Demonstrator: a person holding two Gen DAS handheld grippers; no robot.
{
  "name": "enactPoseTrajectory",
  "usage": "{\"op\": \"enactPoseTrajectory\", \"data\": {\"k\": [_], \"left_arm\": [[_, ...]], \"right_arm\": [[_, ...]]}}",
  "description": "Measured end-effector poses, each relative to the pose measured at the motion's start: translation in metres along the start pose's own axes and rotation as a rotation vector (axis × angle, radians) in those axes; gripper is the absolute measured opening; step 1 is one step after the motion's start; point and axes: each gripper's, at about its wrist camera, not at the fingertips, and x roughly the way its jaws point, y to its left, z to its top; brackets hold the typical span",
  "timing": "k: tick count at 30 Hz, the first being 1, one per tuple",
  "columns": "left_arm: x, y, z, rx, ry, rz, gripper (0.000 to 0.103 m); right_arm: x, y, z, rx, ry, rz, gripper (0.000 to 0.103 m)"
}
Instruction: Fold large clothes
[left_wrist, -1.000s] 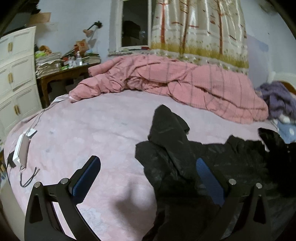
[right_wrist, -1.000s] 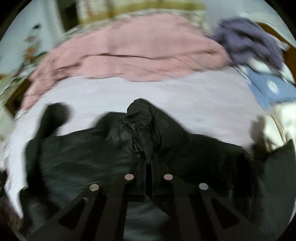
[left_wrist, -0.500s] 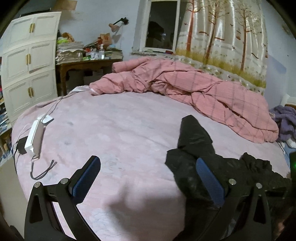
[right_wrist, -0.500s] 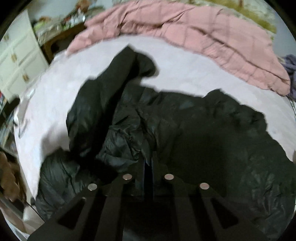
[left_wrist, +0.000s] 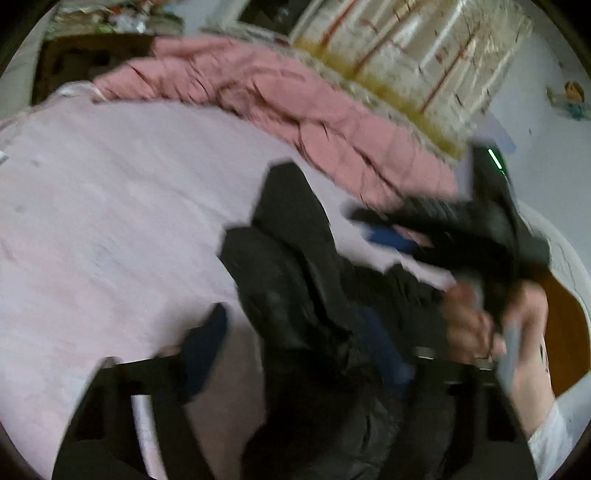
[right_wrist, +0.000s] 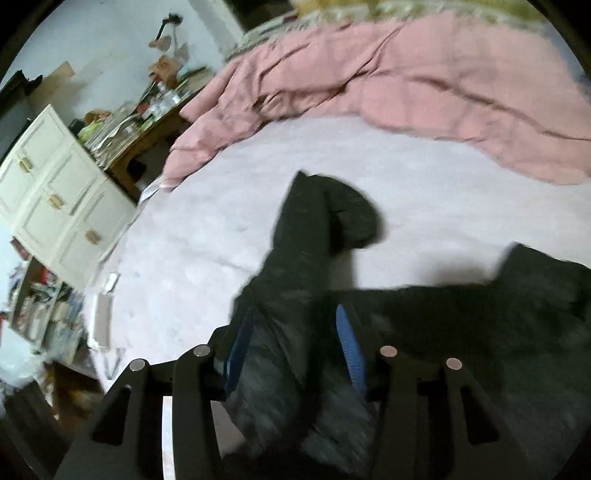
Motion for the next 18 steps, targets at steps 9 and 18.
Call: {"op": "enactPoseTrajectory", "data": {"k": [9,18], "left_arm": [[0.053,0.004,-0.026,-0.117,0.264,-0.086,0.033],[0.069,0.003,-0.040,-0.140,0.301,0.042,0.011]], "right_arm": [[0.076,0.079,-0.002,-0.438,0.206,-0.176,0.048],[0.047,0.054,0.002,-0.315,-0.029,-0.588,0.002]]}}
